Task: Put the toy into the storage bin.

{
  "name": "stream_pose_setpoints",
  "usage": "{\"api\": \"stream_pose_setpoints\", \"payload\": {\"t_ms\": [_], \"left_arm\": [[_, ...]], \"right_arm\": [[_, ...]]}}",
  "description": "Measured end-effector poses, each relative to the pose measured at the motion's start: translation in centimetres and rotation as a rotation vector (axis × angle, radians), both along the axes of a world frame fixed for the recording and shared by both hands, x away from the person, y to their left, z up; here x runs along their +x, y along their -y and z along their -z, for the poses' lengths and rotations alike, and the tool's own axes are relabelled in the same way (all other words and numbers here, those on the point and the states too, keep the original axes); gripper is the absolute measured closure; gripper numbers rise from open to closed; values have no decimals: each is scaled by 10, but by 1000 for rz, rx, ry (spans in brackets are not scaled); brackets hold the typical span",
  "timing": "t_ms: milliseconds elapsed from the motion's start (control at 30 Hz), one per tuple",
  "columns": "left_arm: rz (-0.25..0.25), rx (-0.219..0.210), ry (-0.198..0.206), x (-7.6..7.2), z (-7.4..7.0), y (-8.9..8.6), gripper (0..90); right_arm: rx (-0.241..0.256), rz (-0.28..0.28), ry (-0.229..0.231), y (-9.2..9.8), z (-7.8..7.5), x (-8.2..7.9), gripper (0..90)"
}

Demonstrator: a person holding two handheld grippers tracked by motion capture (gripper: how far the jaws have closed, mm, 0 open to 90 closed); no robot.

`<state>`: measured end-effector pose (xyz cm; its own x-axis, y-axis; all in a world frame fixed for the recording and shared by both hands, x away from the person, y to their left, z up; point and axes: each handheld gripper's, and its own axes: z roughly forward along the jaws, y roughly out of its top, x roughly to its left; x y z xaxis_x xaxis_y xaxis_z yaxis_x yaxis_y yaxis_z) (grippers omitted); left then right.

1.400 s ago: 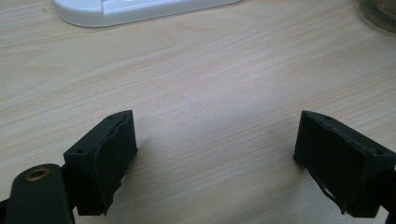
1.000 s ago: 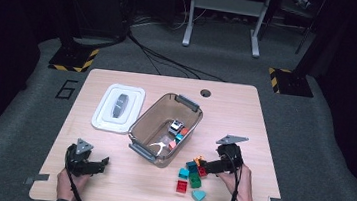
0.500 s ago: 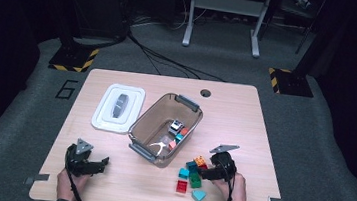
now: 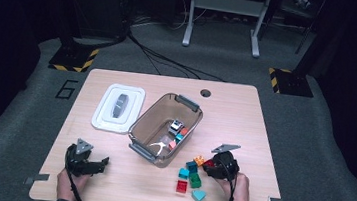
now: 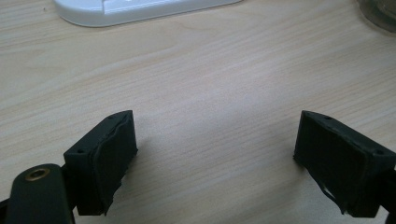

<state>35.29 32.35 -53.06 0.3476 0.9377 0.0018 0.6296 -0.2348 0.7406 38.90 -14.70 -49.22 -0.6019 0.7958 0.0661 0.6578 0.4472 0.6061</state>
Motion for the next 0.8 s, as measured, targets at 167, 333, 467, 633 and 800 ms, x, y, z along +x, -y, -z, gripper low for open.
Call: {"api": "stream_pose_setpoints", "payload": {"t_ms": [167, 333, 467, 633, 800], "left_arm": [[0, 1, 1, 0, 0, 0, 126], [0, 2, 2, 0, 0, 0, 126], [0, 1, 1, 0, 0, 0, 126], [0, 1, 1, 0, 0, 0, 126], [0, 2, 1, 0, 0, 0, 127]], "right_arm": [[39, 21, 20, 10, -5, 5, 590], [74, 45, 35, 16, -11, 15, 589], [93, 55, 56, 15, -20, 21, 590], [93, 46, 61, 11, -28, 31, 589], [104, 49, 62, 9, -37, 39, 589]]}}
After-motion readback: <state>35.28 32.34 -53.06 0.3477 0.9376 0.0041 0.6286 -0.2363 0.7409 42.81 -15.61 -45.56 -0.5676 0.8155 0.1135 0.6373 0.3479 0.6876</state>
